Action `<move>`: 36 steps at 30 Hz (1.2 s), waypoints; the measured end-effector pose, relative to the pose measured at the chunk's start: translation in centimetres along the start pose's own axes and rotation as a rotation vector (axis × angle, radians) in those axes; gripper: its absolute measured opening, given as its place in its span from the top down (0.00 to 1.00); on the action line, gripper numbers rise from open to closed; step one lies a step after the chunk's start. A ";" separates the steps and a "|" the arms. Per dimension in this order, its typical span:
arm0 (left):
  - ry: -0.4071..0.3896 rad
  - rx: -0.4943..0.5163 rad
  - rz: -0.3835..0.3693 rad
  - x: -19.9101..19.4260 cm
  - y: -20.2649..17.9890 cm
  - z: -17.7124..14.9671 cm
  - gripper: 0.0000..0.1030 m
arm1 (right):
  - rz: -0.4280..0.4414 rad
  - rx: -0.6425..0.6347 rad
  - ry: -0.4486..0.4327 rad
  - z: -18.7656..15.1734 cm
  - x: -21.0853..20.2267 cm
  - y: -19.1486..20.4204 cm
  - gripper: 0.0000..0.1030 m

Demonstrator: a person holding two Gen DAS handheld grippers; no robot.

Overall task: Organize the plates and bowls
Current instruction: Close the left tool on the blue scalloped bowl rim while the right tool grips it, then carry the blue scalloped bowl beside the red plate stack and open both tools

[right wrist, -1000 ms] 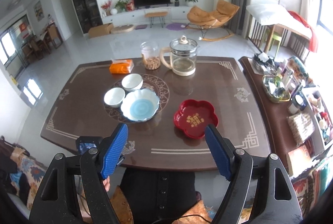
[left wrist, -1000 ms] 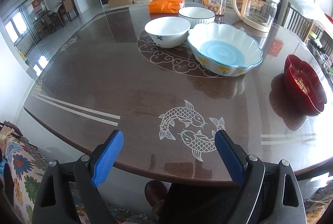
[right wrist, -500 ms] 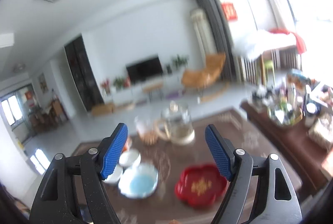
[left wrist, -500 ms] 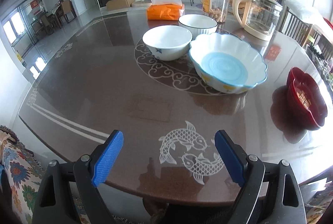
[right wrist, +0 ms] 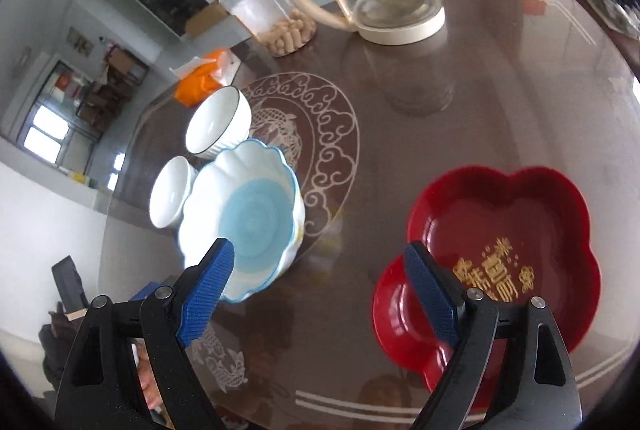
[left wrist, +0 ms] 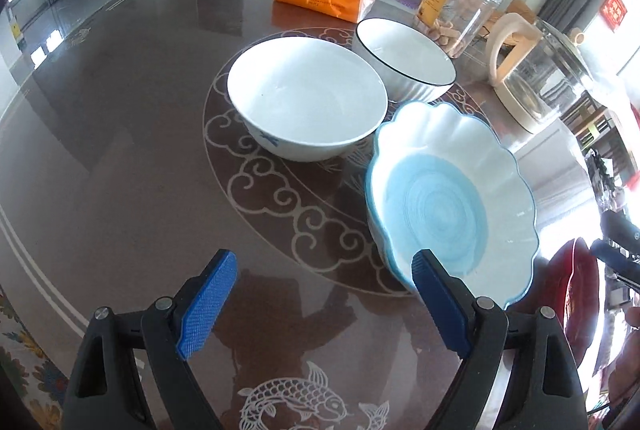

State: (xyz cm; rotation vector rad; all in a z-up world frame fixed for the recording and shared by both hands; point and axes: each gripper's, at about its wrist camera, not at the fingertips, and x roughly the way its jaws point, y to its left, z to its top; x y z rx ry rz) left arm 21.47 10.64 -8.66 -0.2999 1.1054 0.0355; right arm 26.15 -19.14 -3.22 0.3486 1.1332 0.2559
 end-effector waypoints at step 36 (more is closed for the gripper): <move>0.037 0.125 -0.038 -1.4 -0.2 -9.5 0.89 | -0.011 -0.134 0.106 -10.8 3.4 3.6 0.88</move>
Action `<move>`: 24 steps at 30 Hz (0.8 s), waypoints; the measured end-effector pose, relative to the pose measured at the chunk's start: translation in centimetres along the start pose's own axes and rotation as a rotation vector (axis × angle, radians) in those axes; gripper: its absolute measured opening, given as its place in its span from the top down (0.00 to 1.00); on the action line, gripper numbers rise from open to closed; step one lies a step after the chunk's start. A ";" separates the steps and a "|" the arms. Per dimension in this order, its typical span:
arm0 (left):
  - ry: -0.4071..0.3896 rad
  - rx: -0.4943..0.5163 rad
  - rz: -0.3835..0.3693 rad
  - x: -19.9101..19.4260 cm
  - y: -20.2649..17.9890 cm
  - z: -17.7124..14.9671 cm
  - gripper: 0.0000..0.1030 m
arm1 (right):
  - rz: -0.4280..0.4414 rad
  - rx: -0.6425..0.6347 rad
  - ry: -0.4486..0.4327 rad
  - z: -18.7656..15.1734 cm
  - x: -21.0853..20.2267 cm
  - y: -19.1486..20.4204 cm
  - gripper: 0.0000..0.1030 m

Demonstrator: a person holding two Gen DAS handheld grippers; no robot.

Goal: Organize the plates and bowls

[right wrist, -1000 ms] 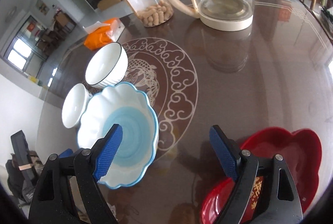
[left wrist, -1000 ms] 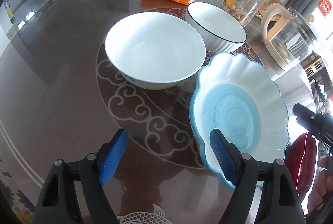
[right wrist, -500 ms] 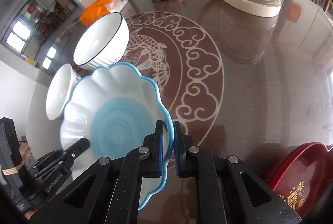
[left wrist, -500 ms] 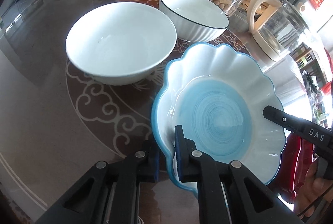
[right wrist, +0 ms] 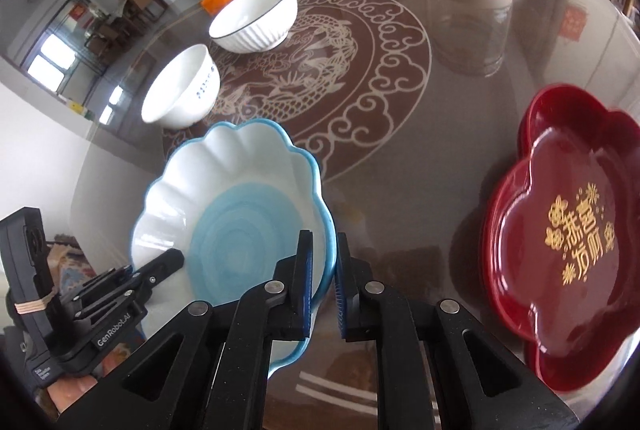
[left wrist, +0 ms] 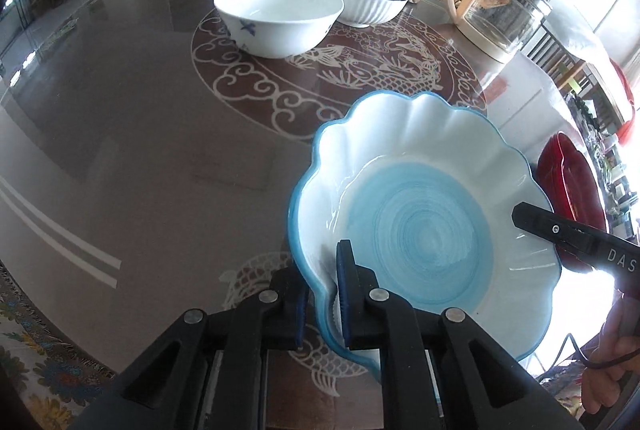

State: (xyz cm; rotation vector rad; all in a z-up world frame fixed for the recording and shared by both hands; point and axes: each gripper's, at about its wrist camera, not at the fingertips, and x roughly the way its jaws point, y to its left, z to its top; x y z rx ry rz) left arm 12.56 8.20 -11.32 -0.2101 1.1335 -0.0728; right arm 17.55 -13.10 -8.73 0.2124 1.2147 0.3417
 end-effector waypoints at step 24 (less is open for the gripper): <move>-0.232 -0.054 0.219 -7.7 4.3 -3.4 0.18 | -0.329 0.010 -0.366 -7.8 -11.2 -0.1 0.27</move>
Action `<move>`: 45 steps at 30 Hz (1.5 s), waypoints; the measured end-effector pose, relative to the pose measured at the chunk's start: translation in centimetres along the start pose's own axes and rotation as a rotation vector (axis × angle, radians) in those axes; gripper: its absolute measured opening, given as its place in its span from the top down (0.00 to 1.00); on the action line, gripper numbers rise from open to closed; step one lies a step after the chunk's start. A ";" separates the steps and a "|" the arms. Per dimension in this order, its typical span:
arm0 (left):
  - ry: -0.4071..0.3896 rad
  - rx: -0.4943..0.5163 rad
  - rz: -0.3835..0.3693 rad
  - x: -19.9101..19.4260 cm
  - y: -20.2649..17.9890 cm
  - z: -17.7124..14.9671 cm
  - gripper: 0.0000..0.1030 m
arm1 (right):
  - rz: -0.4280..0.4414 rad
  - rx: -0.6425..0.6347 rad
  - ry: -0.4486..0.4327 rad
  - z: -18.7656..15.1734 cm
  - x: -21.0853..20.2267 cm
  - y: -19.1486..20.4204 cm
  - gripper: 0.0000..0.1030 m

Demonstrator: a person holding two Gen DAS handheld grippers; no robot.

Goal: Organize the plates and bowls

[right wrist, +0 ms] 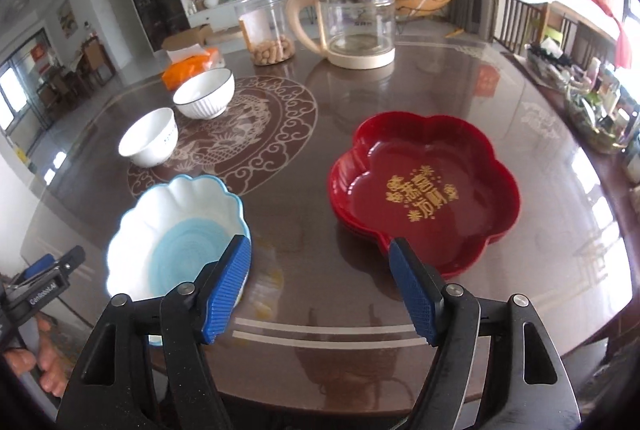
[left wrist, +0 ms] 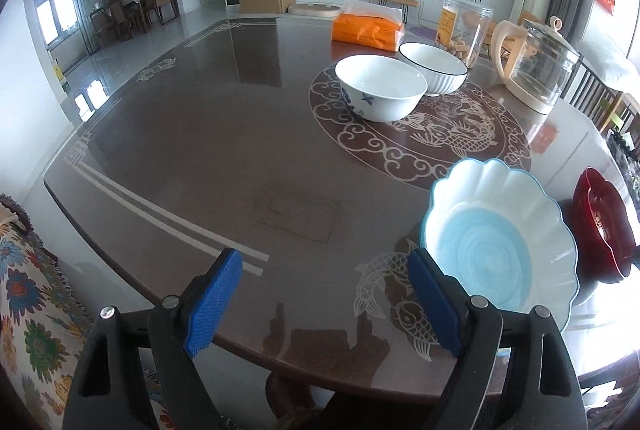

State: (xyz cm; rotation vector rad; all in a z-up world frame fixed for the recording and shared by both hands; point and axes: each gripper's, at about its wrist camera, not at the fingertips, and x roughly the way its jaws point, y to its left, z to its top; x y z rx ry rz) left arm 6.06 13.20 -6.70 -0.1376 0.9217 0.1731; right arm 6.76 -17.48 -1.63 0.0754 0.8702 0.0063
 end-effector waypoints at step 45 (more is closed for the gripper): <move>-0.061 -0.013 0.033 -4.0 2.2 -3.5 0.18 | -0.344 -0.233 -0.204 -2.7 -5.4 1.8 0.25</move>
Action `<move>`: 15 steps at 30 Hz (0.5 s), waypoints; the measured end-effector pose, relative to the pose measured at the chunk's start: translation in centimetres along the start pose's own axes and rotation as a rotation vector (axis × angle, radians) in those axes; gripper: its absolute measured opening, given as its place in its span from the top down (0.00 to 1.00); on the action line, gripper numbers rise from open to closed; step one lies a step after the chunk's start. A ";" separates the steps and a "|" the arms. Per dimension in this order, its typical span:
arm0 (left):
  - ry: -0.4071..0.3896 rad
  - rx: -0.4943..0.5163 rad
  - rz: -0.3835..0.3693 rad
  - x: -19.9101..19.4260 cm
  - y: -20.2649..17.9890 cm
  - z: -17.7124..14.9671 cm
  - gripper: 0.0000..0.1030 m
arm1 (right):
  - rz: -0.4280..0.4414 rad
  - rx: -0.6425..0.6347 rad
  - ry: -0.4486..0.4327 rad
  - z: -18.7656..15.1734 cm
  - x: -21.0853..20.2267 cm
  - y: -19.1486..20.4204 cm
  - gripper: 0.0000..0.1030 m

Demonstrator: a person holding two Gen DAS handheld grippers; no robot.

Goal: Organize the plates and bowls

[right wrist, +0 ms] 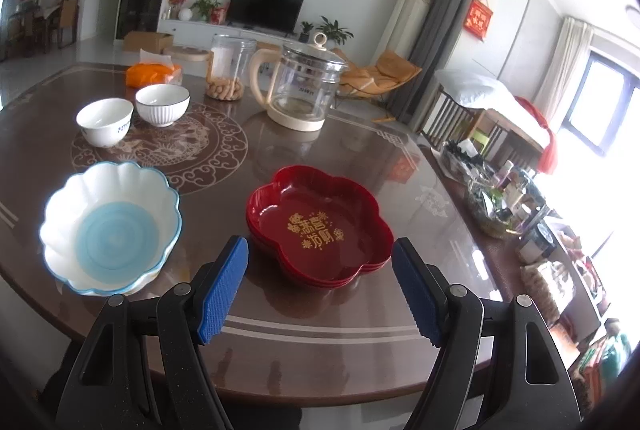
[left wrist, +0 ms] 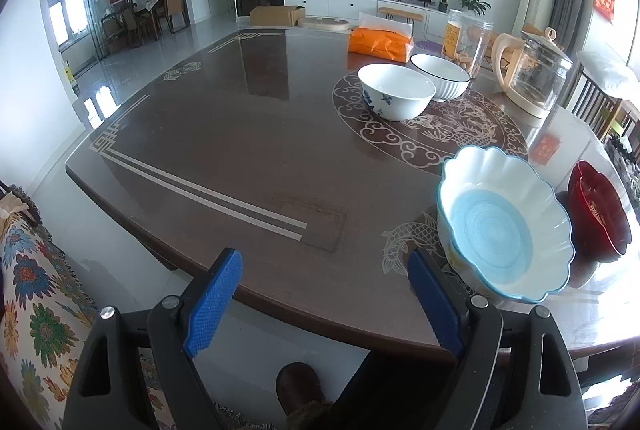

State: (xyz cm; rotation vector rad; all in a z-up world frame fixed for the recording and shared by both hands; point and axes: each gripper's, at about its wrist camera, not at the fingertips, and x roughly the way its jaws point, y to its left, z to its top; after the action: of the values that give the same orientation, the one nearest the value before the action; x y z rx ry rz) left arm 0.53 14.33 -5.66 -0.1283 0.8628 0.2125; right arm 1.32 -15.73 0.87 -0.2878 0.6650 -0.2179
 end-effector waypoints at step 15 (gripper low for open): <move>0.040 -0.022 0.019 1.4 1.2 -0.7 0.18 | 0.007 -0.002 0.037 -0.1 0.8 0.3 0.25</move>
State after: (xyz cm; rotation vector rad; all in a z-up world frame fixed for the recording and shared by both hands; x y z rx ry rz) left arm 0.60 15.49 -7.23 -0.1453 0.9019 0.2381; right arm 1.87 -15.73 0.25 -0.2840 0.7030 -0.2160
